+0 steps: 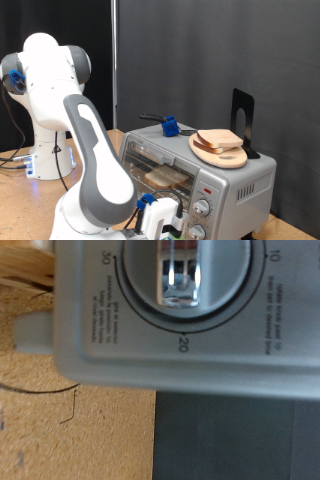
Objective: Make a piece of toast with the oven
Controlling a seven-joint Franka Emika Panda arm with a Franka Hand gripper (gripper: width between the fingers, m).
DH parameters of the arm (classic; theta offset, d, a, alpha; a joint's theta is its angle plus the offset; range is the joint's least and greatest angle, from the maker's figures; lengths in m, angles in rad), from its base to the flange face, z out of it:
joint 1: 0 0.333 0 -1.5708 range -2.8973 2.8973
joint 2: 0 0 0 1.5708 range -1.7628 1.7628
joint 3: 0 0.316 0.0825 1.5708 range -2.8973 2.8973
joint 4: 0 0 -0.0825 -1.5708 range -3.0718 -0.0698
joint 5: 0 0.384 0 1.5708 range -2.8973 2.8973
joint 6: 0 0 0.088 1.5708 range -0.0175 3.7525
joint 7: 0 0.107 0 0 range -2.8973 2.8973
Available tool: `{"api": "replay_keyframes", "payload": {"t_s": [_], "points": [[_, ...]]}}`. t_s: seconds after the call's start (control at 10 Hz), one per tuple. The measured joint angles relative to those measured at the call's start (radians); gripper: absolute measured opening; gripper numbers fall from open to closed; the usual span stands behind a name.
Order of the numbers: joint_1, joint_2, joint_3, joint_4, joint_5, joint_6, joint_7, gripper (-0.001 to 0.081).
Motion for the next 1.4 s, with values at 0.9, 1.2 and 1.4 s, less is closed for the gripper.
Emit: {"api": "replay_keyframes", "payload": {"t_s": [0.9, 1.2, 1.4], "points": [[0.029, 0.002, 0.026, -0.013, 0.016, 0.058, -0.019, 0.0389], [0.028, -0.018, 0.030, -0.020, 0.022, 0.042, -0.026, 0.0187], [0.027, -0.022, 0.030, -0.030, 0.032, 0.048, -0.044, 0.0101]]}}
